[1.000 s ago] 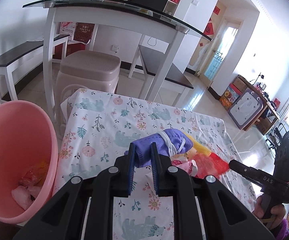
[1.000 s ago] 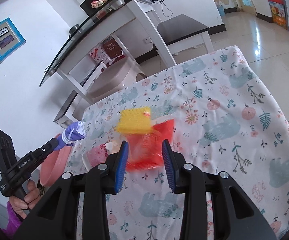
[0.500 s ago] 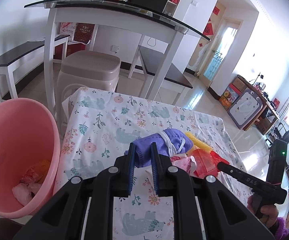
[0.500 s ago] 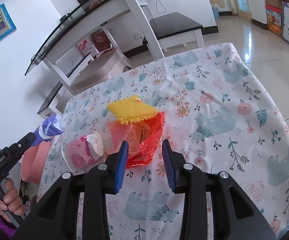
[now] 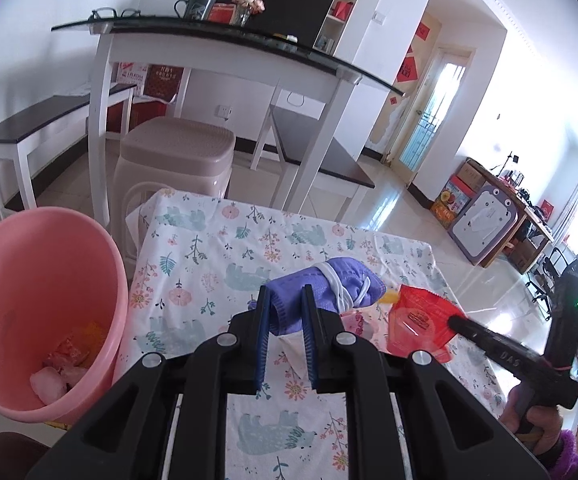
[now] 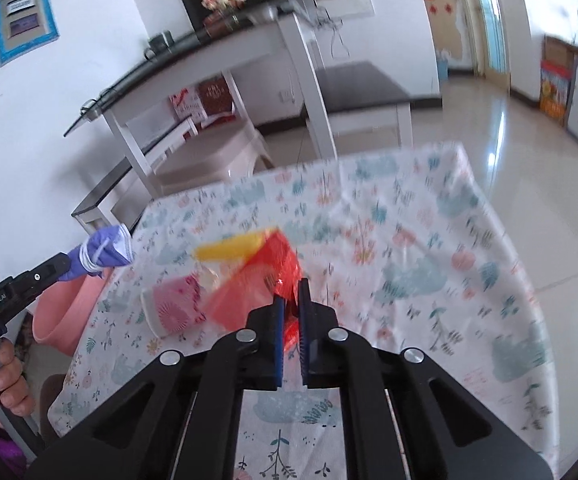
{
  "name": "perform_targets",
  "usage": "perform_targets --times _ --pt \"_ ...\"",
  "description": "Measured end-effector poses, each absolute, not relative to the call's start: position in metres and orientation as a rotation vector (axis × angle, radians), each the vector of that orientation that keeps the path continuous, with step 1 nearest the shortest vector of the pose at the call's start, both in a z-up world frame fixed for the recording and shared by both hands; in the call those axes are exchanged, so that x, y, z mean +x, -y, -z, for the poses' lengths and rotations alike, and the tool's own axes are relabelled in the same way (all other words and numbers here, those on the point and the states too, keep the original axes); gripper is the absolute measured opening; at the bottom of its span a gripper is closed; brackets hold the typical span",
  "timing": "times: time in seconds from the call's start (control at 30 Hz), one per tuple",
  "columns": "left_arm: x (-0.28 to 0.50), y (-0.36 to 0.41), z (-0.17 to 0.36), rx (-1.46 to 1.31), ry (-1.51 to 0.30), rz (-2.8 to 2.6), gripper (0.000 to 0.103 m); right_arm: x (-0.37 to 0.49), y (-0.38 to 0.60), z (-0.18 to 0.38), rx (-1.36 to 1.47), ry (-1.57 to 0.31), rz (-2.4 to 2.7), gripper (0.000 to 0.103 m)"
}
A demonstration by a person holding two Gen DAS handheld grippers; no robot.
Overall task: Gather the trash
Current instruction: 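Lift the purple item and red bag and carry them toward the pink bucket, then lower both items into the pink bucket and open both tools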
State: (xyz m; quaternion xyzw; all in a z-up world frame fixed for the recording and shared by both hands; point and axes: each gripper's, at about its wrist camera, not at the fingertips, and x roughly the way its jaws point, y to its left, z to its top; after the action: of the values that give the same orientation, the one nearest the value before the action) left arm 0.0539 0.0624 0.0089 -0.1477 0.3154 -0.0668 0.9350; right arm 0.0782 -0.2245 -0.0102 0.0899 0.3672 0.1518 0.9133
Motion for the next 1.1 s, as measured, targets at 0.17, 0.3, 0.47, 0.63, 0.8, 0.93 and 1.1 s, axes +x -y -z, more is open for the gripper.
perform_targets --times 0.17,0.3,0.47,0.63,0.8,0.93,1.1 --pt "0.039 -0.062 -0.019 -0.281 -0.604 0.136 0.014 0.062 0.222 -0.020 0.139 -0.661 -0.307 0.006" --pt "0.029 -0.065 -0.026 -0.278 -0.576 0.129 0.014 0.053 0.222 -0.039 0.133 -0.607 -0.313 0.006" --pt "0.016 -0.075 -0.033 -0.282 -0.547 0.095 0.014 0.048 0.212 -0.055 0.127 -0.580 -0.343 0.006" --pt "0.002 -0.088 -0.039 -0.278 -0.523 0.037 0.014 0.045 0.190 -0.064 0.110 -0.567 -0.391 0.006" --pt "-0.016 -0.106 -0.043 -0.246 -0.492 -0.046 0.014 0.048 0.156 -0.070 0.097 -0.565 -0.470 0.006" --pt "-0.031 -0.127 -0.046 -0.239 -0.472 -0.115 0.014 0.049 0.120 -0.074 0.072 -0.564 -0.543 0.006" --pt "-0.052 -0.156 -0.047 -0.238 -0.453 -0.203 0.014 0.053 0.069 -0.077 0.037 -0.567 -0.635 0.006"
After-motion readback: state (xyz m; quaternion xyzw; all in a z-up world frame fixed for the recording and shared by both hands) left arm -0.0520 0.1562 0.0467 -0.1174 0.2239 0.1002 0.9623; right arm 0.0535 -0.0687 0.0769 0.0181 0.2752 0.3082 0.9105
